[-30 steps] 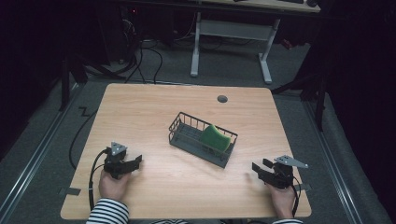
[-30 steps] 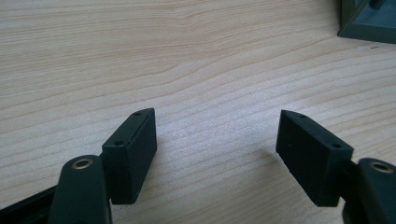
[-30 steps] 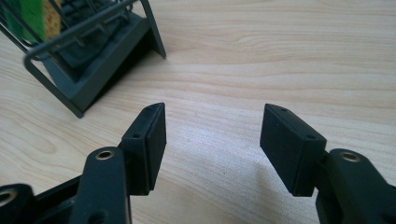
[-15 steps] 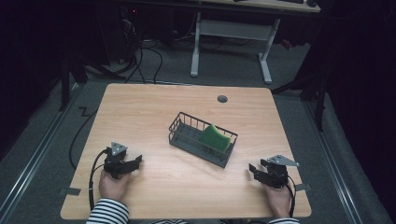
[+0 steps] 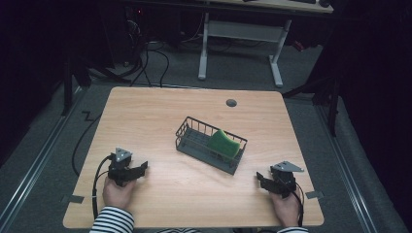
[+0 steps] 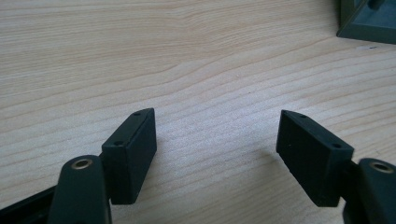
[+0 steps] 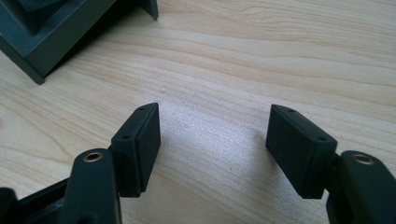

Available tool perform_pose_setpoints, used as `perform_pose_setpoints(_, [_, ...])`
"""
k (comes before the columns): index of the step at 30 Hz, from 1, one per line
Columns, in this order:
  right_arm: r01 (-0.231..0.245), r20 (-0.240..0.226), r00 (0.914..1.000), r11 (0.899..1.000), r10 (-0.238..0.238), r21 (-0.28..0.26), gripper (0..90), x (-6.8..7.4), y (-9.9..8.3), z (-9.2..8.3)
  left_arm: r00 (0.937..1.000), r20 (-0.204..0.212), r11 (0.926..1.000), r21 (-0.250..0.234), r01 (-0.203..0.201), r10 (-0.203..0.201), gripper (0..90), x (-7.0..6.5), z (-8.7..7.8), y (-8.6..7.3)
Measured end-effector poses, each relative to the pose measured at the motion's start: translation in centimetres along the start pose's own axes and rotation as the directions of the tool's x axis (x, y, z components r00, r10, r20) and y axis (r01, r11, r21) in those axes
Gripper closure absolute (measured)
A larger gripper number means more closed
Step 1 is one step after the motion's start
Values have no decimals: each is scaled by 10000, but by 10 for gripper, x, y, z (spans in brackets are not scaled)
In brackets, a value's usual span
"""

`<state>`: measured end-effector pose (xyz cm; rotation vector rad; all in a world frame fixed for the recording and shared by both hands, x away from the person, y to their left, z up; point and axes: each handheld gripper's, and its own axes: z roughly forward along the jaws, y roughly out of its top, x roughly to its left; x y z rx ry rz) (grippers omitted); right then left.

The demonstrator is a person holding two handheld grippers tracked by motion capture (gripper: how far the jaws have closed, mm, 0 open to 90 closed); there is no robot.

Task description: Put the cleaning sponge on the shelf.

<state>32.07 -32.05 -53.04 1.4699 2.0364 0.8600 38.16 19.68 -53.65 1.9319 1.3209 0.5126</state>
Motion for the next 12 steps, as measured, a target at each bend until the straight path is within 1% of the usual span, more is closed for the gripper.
perform_pose_setpoints(7, [-15, 17, 10000, 10000, 15, 0, 345, 1, 0, 0, 10000, 57, 10000, 13, -7, 7, 286, 0, 0, 0])
perform_pose_setpoints(12, [-21, 23, 10000, 10000, 21, 5, 342, 1, 0, 0, 10000, 20, 10000, 32, -61, 61, 289, 0, 0, 0])
